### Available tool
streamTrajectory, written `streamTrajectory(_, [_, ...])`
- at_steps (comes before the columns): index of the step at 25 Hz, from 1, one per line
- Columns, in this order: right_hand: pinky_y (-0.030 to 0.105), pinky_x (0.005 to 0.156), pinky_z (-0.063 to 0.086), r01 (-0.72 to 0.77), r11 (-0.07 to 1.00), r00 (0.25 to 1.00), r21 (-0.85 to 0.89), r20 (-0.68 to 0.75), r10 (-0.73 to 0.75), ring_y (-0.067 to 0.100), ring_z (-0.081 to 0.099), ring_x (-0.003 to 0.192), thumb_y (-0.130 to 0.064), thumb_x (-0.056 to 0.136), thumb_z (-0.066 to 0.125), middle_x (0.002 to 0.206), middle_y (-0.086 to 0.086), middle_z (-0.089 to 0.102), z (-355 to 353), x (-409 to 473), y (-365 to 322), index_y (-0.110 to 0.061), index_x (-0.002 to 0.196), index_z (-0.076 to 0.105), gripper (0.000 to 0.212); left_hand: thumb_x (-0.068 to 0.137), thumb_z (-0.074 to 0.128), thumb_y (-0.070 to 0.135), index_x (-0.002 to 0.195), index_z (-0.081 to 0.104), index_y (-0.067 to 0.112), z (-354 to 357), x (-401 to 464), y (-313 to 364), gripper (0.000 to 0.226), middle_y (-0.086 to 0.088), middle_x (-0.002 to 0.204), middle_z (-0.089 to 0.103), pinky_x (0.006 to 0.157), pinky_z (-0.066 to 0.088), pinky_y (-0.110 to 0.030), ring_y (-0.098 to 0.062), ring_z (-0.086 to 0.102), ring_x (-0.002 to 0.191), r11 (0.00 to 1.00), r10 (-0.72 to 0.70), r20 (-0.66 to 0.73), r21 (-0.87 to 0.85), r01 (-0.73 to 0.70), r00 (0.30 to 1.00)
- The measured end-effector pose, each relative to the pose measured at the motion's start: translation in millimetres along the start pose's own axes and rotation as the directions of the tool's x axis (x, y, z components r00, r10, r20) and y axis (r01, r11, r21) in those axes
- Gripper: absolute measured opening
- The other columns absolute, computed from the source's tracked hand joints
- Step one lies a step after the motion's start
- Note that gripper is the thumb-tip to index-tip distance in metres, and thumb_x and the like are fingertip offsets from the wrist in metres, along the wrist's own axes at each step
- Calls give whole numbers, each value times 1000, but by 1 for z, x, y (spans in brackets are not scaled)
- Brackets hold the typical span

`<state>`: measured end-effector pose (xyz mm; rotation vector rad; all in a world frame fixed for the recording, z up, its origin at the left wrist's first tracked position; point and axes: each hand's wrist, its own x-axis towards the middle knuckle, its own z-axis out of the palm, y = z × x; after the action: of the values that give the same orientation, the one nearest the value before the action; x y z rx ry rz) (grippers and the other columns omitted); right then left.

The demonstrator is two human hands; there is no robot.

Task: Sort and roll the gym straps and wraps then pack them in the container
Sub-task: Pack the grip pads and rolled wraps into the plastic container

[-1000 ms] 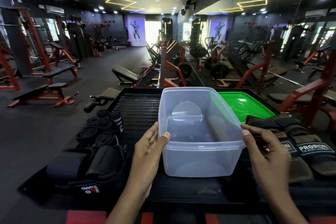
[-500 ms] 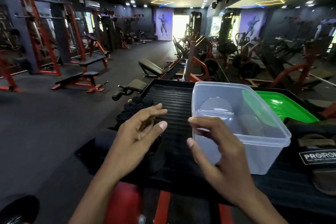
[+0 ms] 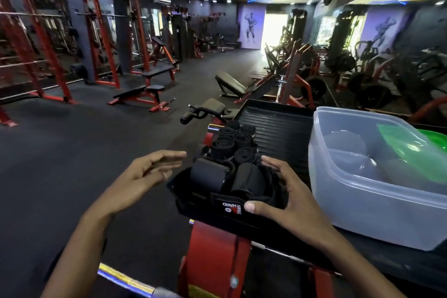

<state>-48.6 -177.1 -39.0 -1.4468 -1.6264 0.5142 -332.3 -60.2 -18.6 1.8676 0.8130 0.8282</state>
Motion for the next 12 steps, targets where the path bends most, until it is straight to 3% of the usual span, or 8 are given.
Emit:
streamTrajectory(2, [4, 98, 32, -44, 999, 997, 26, 58, 43, -17, 40, 124, -53, 58, 86, 135, -31, 43, 0, 1, 0, -43, 140, 33, 98, 84, 62, 6, 135, 49, 16, -1, 3, -7, 54, 4, 135, 58, 105, 43, -25, -11, 51, 129, 998, 39, 164, -58, -30, 986])
streamTrajectory(5, [0, 95, 32, -92, 995, 988, 33, 128, 87, -18, 42, 121, -48, 56, 86, 133, -32, 43, 0, 4, 2, -41, 141, 30, 102, 75, 70, 3, 142, 42, 20, -4, 19, -13, 74, 1, 142, 52, 112, 36, -33, -13, 45, 134, 999, 28, 347, -53, -10, 937])
streamTrajectory(8, [4, 94, 37, -139, 990, 983, 36, 121, 134, -14, 49, 115, -47, 52, 87, 128, -26, 51, 0, 6, 0, -37, 136, 36, 99, 64, 84, 16, 140, 44, 35, -2, 37, -19, 88, 10, 142, 48, 114, 34, -32, -10, 41, 136, 999, -15, 369, 41, -1, 929])
streamTrajectory(12, [6, 85, 41, -154, 987, 984, 50, 98, 149, -9, 57, 104, -28, 58, 92, 115, -15, 60, 7, 10, -2, -32, 121, 45, 79, 60, 89, 24, 132, 44, 29, 9, 48, -23, 85, 16, 129, 51, 105, 38, -20, -4, 47, 126, 992, 1, 362, 115, -46, 932])
